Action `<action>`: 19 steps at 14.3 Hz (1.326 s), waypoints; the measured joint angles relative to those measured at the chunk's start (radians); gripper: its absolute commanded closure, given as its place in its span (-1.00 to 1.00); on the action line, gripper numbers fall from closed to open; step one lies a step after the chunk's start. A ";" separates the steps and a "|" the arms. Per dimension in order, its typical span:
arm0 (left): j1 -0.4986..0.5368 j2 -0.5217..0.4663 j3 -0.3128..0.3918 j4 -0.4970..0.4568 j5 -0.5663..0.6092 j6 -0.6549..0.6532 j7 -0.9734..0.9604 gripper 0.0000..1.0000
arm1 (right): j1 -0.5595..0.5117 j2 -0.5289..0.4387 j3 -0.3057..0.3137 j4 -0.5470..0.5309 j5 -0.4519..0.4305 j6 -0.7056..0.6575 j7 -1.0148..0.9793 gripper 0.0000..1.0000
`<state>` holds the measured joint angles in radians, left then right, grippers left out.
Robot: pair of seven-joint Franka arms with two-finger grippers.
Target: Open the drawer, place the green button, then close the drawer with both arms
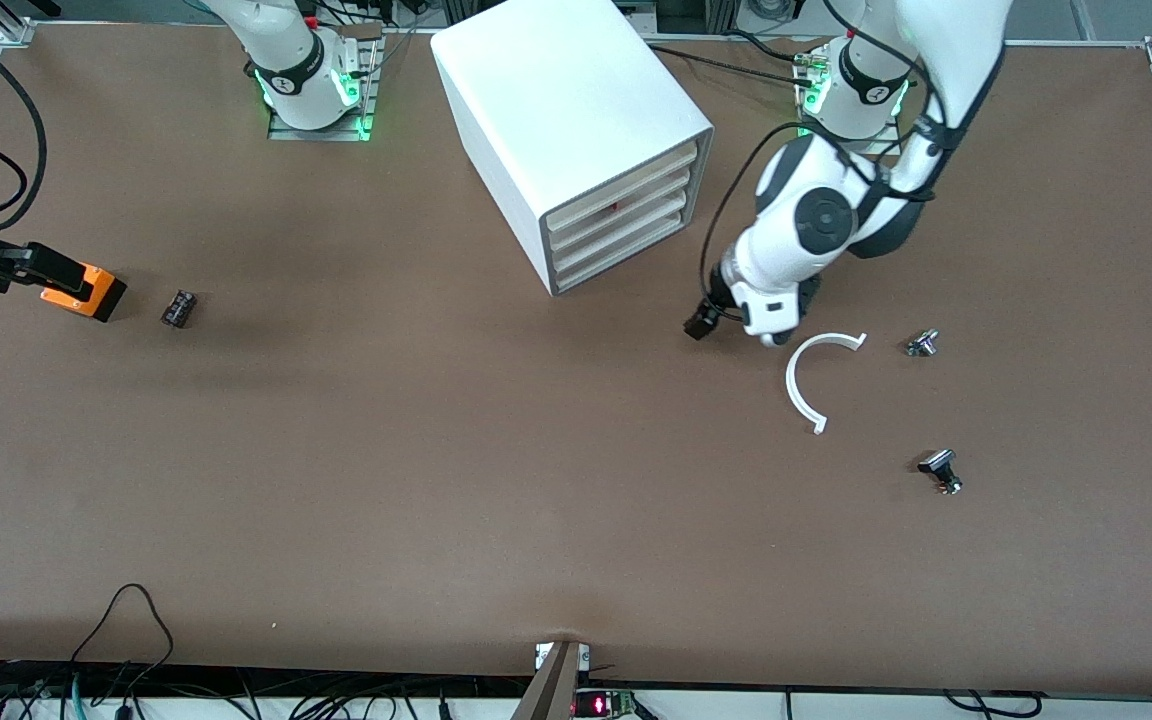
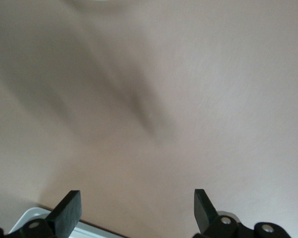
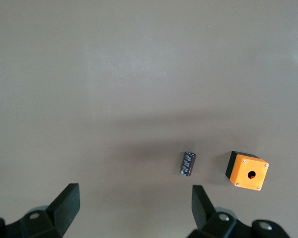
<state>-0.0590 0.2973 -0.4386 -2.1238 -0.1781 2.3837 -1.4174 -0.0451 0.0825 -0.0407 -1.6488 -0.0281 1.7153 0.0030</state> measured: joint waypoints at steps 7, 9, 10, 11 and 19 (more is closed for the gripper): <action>0.148 -0.205 0.007 0.058 0.062 -0.210 0.198 -1.00 | -0.001 0.002 -0.003 0.003 0.000 0.000 -0.012 -1.00; 0.170 -0.251 0.042 0.096 0.062 -0.297 0.347 -1.00 | -0.001 0.002 -0.003 0.003 0.000 0.000 -0.013 -1.00; 0.174 -0.264 0.075 0.131 0.062 -0.346 0.443 -1.00 | -0.001 0.002 -0.003 0.003 0.000 0.000 -0.013 -1.00; 0.177 -0.272 0.110 0.169 0.062 -0.390 0.545 -1.00 | -0.001 0.002 -0.003 0.003 0.000 0.000 -0.013 -1.00; 0.187 -0.286 0.303 0.321 0.145 -0.518 1.221 -1.00 | -0.001 0.002 -0.003 0.004 0.000 0.000 -0.015 -1.00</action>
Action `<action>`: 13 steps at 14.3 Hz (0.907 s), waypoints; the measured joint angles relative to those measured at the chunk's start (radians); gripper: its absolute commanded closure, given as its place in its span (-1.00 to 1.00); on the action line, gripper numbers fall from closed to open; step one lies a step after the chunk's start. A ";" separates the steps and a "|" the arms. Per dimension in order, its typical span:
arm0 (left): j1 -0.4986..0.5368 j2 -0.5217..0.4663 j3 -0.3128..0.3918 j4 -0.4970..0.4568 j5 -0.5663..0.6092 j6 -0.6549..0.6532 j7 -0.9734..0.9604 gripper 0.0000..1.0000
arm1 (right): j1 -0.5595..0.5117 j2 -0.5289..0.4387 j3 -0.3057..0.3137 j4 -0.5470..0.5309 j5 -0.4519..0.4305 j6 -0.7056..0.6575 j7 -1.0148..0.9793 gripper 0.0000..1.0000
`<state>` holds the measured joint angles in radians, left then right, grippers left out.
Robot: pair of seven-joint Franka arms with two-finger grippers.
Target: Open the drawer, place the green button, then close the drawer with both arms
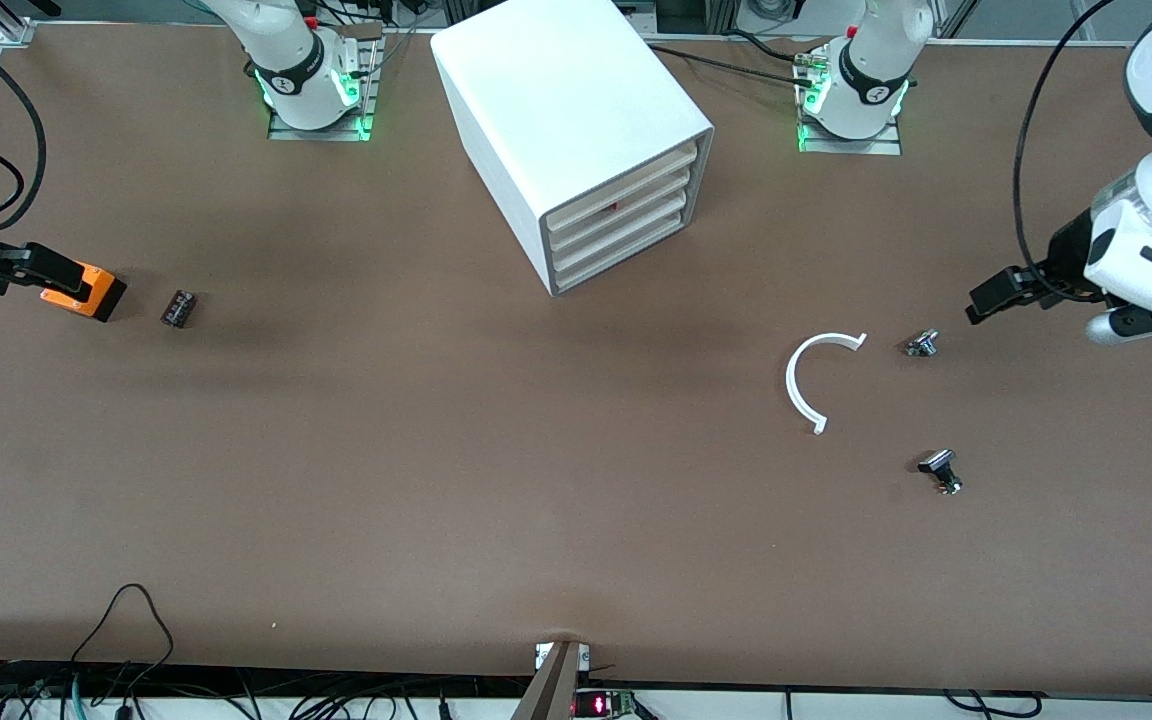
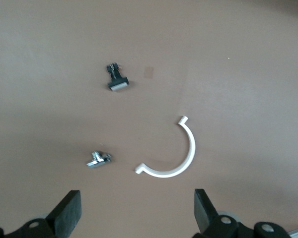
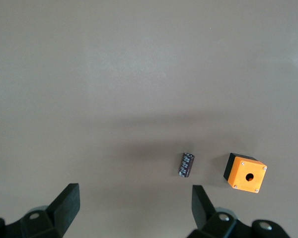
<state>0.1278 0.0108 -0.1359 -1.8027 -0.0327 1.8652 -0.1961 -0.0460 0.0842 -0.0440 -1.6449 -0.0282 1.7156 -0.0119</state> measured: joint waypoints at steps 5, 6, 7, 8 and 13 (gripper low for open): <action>-0.032 -0.022 -0.013 0.044 0.108 -0.063 0.040 -1.00 | 0.000 0.000 0.000 0.000 0.000 0.000 0.000 -1.00; -0.038 -0.022 -0.013 0.046 0.109 -0.065 0.040 -1.00 | 0.000 0.000 0.000 0.000 0.000 0.000 -0.001 -1.00; -0.041 -0.022 -0.013 0.046 0.109 -0.065 0.040 -1.00 | 0.000 0.000 0.000 0.000 0.000 0.000 -0.001 -1.00; -0.047 -0.022 -0.014 0.046 0.109 -0.066 0.041 -1.00 | 0.000 0.000 0.000 0.000 0.000 0.000 -0.001 -1.00; -0.070 -0.022 -0.021 0.053 0.109 -0.073 0.041 -1.00 | 0.000 0.000 0.000 0.001 0.000 0.000 -0.001 -1.00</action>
